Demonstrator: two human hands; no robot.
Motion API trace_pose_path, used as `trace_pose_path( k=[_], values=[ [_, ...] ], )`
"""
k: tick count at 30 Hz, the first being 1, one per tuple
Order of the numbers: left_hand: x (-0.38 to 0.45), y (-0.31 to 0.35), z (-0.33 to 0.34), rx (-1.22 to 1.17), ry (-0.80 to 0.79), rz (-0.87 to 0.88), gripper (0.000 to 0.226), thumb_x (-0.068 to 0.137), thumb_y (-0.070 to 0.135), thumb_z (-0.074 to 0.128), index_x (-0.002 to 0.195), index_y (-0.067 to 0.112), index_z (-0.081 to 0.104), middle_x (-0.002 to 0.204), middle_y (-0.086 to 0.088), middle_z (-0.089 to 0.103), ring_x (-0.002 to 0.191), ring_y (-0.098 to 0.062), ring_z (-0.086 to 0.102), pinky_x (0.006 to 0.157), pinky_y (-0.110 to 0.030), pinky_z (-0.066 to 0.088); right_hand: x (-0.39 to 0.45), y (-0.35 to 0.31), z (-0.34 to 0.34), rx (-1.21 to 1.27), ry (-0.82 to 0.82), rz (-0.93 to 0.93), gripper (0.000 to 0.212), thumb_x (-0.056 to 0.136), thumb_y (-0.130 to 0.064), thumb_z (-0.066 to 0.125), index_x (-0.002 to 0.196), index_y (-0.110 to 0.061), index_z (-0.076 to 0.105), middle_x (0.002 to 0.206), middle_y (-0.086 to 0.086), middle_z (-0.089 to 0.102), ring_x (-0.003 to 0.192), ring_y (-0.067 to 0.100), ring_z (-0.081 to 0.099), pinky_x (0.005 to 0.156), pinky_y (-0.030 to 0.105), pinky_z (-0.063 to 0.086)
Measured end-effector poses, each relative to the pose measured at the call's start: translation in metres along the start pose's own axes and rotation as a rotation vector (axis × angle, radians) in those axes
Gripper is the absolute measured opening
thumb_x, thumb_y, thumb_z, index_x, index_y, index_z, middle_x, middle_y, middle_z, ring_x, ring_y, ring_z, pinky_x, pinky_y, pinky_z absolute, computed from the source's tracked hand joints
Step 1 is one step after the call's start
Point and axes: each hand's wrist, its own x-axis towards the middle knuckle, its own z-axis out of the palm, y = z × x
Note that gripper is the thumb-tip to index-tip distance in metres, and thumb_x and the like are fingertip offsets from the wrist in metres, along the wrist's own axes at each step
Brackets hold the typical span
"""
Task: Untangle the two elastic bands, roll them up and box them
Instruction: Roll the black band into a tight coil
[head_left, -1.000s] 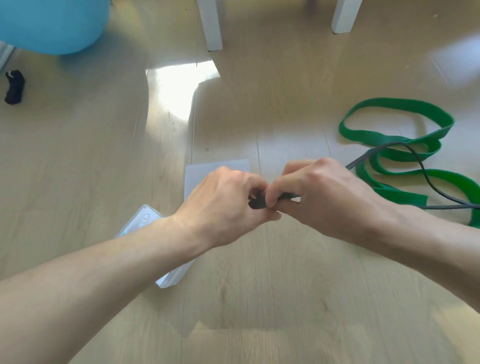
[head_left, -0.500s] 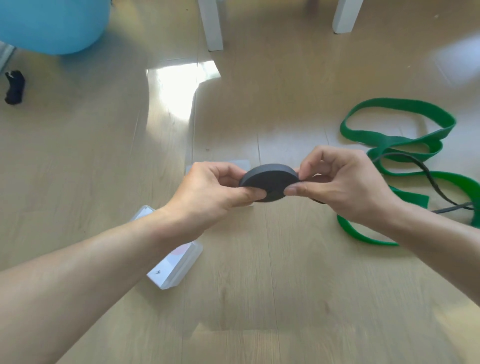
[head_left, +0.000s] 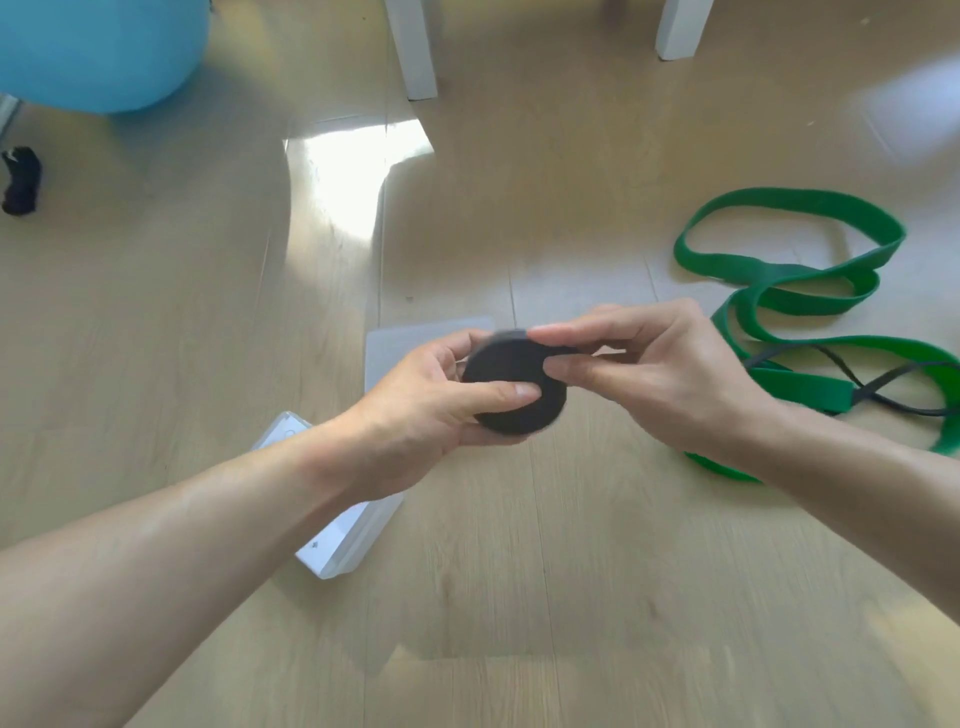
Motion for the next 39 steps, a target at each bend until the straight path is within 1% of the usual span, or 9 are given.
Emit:
trace_pose_path(
  k=[3, 6, 13, 20, 26, 29, 32, 35, 39],
  values=[
    [-0.001, 0.011, 0.002, 0.462, 0.016, 0.007, 0.02, 0.076, 0.024, 0.089, 0.092, 0.026, 0.078, 0.092, 0.003, 0.082, 0.097, -0.015, 0.077, 0.101, -0.047, 0.056, 0.002, -0.003, 0.003, -0.463, -0.22, -0.096, 0.027, 0.091, -0.016, 0.073, 0.102, -0.04, 0.08, 0.089, -0.01, 0.069, 0.085, 0.01, 0.067, 0.075, 0.027, 0.052],
    [-0.001, 0.015, 0.007, 0.54, 0.039, -0.01, 0.013, 0.075, 0.016, 0.09, 0.079, 0.022, 0.079, 0.08, -0.001, 0.082, 0.079, -0.012, 0.076, 0.087, -0.046, 0.062, 0.002, -0.007, 0.005, -0.569, -0.304, -0.087, 0.025, 0.088, -0.023, 0.076, 0.101, -0.044, 0.078, 0.088, -0.01, 0.071, 0.084, 0.009, 0.065, 0.073, 0.025, 0.05],
    [0.0, 0.01, 0.002, 0.285, 0.127, 0.023, 0.021, 0.08, 0.008, 0.085, 0.085, 0.006, 0.064, 0.091, -0.015, 0.081, 0.092, -0.037, 0.077, 0.086, -0.054, 0.062, 0.002, -0.004, -0.016, -0.289, -0.031, 0.043, 0.013, 0.071, -0.025, 0.09, 0.073, -0.03, 0.078, 0.071, -0.006, 0.075, 0.058, 0.005, 0.065, 0.059, 0.015, 0.049],
    [0.003, 0.003, 0.012, -0.006, 0.064, 0.091, 0.031, 0.08, 0.007, 0.082, 0.077, 0.015, 0.052, 0.095, -0.008, 0.075, 0.09, -0.027, 0.075, 0.085, -0.051, 0.063, 0.003, 0.008, -0.023, -0.016, 0.096, 0.06, 0.024, 0.065, -0.027, 0.088, 0.084, -0.02, 0.076, 0.086, 0.002, 0.079, 0.083, 0.029, 0.076, 0.085, 0.044, 0.061],
    [0.008, 0.004, 0.015, -0.145, 0.067, 0.121, 0.029, 0.08, 0.009, 0.076, 0.076, 0.017, 0.048, 0.106, -0.017, 0.068, 0.097, -0.032, 0.072, 0.086, -0.054, 0.062, -0.001, 0.017, -0.023, 0.302, 0.141, 0.028, 0.025, 0.07, -0.008, 0.078, 0.094, -0.01, 0.075, 0.089, 0.004, 0.08, 0.085, 0.02, 0.077, 0.079, 0.028, 0.06],
    [0.009, 0.003, 0.013, -0.161, 0.041, 0.067, 0.025, 0.079, 0.01, 0.074, 0.083, 0.014, 0.049, 0.106, -0.018, 0.071, 0.098, -0.033, 0.073, 0.086, -0.053, 0.062, -0.001, 0.021, -0.017, 0.217, 0.182, -0.023, 0.021, 0.071, -0.014, 0.08, 0.092, -0.013, 0.078, 0.089, 0.004, 0.08, 0.087, 0.023, 0.076, 0.082, 0.034, 0.061],
    [0.009, 0.005, 0.013, 0.154, 0.018, 0.025, 0.032, 0.075, 0.016, 0.082, 0.098, 0.014, 0.06, 0.099, -0.006, 0.079, 0.093, -0.025, 0.075, 0.091, -0.045, 0.06, -0.001, 0.021, -0.015, -0.157, 0.071, -0.176, 0.015, 0.079, -0.014, 0.083, 0.094, -0.017, 0.081, 0.087, 0.0, 0.078, 0.081, 0.015, 0.074, 0.077, 0.033, 0.06],
    [0.009, 0.011, 0.02, 0.663, 0.036, 0.105, 0.018, 0.075, 0.03, 0.089, 0.085, 0.026, 0.074, 0.072, 0.004, 0.074, 0.068, -0.011, 0.067, 0.07, -0.032, 0.055, -0.002, 0.018, -0.007, -0.47, -0.079, -0.352, 0.013, 0.086, -0.017, 0.079, 0.098, -0.02, 0.083, 0.086, -0.004, 0.074, 0.077, 0.012, 0.07, 0.069, 0.032, 0.055],
    [0.011, 0.009, 0.021, 0.659, 0.077, 0.074, 0.016, 0.072, 0.03, 0.09, 0.069, 0.021, 0.078, 0.065, -0.005, 0.073, 0.06, -0.013, 0.06, 0.064, -0.031, 0.051, -0.003, 0.022, -0.001, -0.437, -0.096, -0.334, 0.014, 0.085, -0.014, 0.08, 0.097, -0.021, 0.083, 0.089, -0.007, 0.076, 0.082, 0.007, 0.071, 0.072, 0.024, 0.055]
  ],
)
